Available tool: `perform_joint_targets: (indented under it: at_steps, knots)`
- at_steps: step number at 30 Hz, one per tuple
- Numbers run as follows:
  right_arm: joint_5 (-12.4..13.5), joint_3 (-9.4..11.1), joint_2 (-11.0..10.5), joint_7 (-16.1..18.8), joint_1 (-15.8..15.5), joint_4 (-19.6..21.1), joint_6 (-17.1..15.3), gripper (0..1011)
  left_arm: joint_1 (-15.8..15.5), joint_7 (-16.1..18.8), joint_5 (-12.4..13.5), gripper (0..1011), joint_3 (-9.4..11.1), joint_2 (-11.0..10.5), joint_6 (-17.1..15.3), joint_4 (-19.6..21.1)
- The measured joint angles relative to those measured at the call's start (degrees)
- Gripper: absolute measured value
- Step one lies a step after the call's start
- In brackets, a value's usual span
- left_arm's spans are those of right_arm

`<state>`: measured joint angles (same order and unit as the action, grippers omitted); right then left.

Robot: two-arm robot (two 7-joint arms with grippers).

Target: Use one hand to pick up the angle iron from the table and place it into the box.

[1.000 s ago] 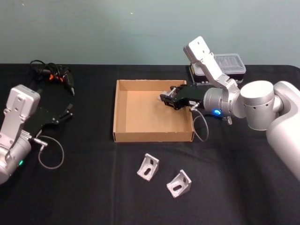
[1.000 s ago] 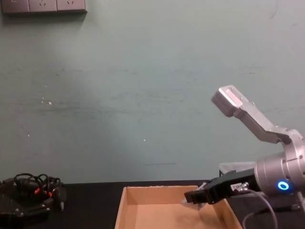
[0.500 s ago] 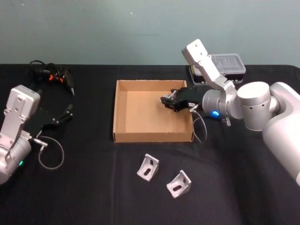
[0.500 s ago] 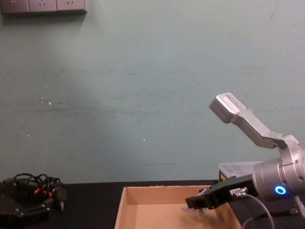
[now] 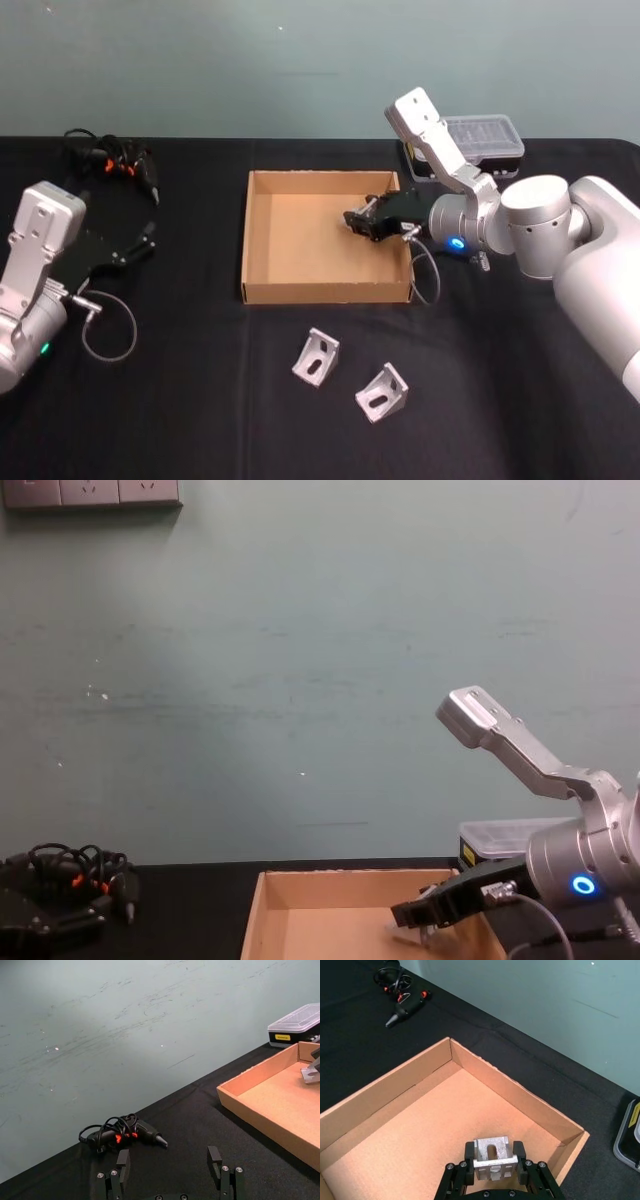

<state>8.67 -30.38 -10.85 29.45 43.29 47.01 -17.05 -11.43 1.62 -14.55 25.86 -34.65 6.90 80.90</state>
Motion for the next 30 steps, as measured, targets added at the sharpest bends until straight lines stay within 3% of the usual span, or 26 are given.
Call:
perform_joint_targets:
  at_steps: [20, 30]
  knots:
    - [-0.4, 0.4, 0.2, 0.5, 0.0, -0.5, -0.2, 456, 0.0, 0.0, 0.0, 1011, 0.0, 0.0, 0.0, 0.0]
    - [-0.3, 0.3, 0.2, 0.5, 0.0, -0.5, -0.2, 756, 0.0, 0.0, 0.0, 1011, 0.0, 0.0, 0.0, 0.0]
